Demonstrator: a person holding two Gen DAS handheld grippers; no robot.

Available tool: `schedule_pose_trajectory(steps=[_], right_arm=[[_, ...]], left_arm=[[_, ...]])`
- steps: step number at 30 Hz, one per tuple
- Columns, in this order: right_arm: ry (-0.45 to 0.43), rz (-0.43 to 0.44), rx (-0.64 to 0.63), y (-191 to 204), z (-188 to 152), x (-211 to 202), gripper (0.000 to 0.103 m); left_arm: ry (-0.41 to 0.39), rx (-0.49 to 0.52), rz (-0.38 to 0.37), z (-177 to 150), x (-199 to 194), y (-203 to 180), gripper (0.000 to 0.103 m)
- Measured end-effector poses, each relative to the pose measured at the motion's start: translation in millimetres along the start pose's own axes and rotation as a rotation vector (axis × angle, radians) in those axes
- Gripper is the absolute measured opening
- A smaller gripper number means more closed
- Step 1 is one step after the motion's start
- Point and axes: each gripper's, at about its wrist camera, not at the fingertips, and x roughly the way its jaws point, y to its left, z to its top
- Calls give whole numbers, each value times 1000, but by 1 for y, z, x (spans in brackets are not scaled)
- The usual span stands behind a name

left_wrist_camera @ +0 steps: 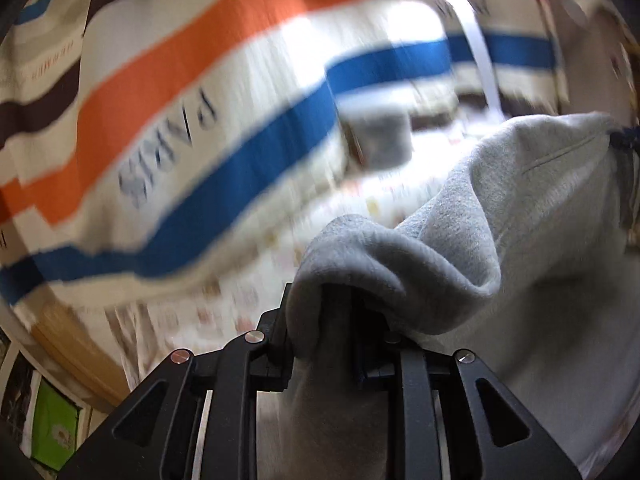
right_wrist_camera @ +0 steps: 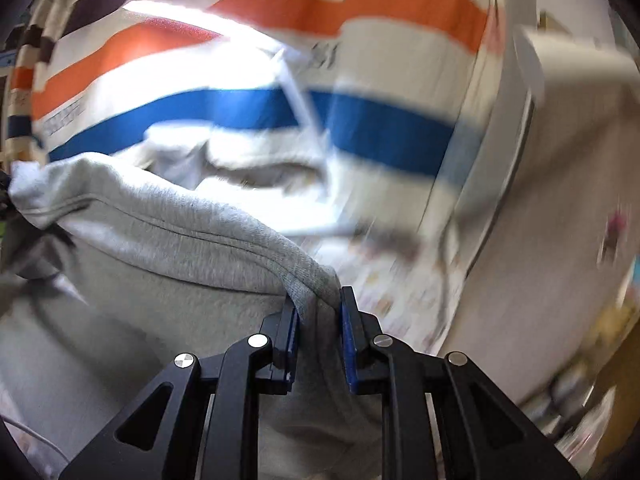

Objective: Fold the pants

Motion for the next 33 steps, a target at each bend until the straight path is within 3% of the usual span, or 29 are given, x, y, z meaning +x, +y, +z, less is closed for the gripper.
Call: schedule_pose_trajectory(steps=[3,6,9,15,22,24,25,26,27,28,29,33], right_arm=[[26,56,39,14,-39,-18,19],[67,90,31,32,-68,-31,19],[146,175,110,46,-99,-30,19],[235,220,255,47,-165,-46,19],[273,231,256,47,-175,-49,24],[273,224,233,49,-171,-52,25],[268,216,214,50,-168,-56,28],[266,214,203,51,-164,-58,30],[269,204,193,51,-160,-62,44],[268,191,195,51,-157,-66,63],[243,187,217,45,-153,-74,69],[150,92,328,4,-140,-106,74]], left_arm=[[16,23,31,-33,-13,-10,22],[34,-11,34,-45,-19,-6,22],[53,-70,3,-56,-30,1,22],[73,-81,17,-95,-60,-3,22],[159,-180,32,-135,-52,11,23],[130,-167,42,-132,-59,11,29],[114,-160,55,-129,-63,11,41],[102,-155,84,-126,-68,12,69],[95,-157,111,-123,-71,15,80],[78,-167,123,-122,-77,20,85],[67,-184,113,-121,-81,25,85],[91,-257,110,-123,-82,46,85]])
